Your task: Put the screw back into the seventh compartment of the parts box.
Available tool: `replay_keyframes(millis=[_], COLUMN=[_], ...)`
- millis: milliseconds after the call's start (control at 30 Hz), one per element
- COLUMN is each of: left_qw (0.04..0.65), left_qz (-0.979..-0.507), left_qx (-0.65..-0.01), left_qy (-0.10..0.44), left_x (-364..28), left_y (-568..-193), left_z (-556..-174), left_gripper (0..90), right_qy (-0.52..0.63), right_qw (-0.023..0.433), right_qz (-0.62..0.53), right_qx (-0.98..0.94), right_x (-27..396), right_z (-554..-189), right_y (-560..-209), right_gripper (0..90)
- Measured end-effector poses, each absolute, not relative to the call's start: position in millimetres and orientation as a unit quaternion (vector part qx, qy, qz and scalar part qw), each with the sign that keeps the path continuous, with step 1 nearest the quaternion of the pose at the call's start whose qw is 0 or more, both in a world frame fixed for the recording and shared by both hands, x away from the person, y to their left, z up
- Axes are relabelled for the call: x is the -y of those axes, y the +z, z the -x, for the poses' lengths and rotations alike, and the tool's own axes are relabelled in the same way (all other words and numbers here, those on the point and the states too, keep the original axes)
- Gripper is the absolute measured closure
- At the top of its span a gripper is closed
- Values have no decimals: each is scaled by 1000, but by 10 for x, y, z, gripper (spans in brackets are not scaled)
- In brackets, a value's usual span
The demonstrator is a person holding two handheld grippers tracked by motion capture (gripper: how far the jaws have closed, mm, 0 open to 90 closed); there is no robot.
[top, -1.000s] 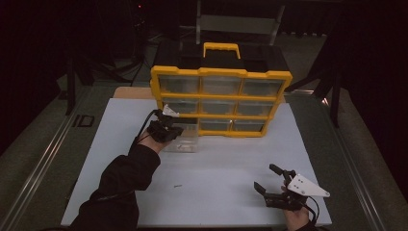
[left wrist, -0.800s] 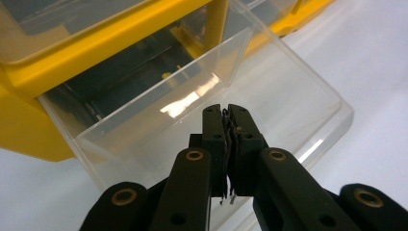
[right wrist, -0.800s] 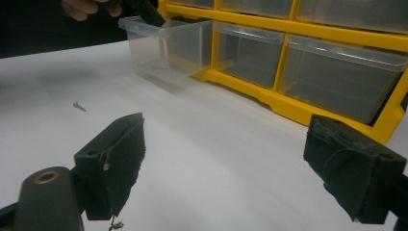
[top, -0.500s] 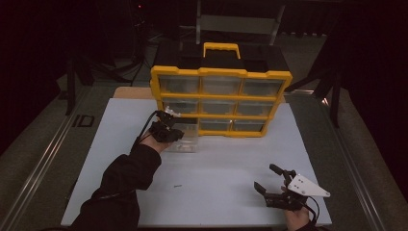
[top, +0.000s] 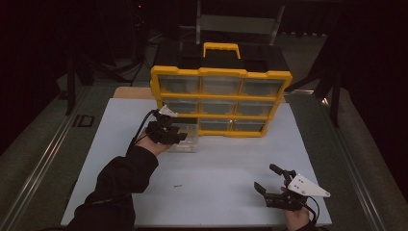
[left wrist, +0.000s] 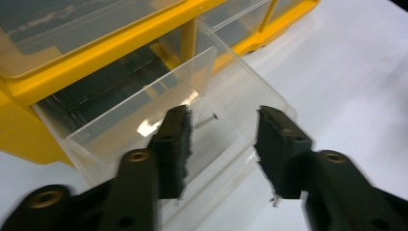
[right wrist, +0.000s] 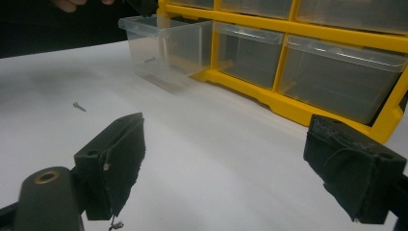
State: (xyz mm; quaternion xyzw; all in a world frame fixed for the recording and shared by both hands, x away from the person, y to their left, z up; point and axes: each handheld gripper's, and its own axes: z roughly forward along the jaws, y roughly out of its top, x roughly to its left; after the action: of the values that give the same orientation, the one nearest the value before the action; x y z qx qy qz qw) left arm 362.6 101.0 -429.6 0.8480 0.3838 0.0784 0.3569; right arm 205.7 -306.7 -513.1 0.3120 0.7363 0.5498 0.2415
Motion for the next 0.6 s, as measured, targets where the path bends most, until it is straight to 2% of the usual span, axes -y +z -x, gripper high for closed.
replay_keyframes(millis=[233,533,600], left_qw=[362,368,373], left_qz=[-846,-848,-848], left_qx=[-378,-369,-364], left_qy=[98,96,94], left_x=[-1060,-1144,-1157], left_y=[-4228,-4199,-4194], left_z=[-3479,-3334,-3299], left_gripper=[273,150,146], right_qy=[550,549,549], right_qw=[242,242,242], right_qz=[-312,-311,-312], right_qx=[-736,-737,-737], right_x=[3063,3060,3059], right_z=[-2055,-2057,-2056], right_y=[-5130,-5132,-5132], right_gripper=[142,142,142])
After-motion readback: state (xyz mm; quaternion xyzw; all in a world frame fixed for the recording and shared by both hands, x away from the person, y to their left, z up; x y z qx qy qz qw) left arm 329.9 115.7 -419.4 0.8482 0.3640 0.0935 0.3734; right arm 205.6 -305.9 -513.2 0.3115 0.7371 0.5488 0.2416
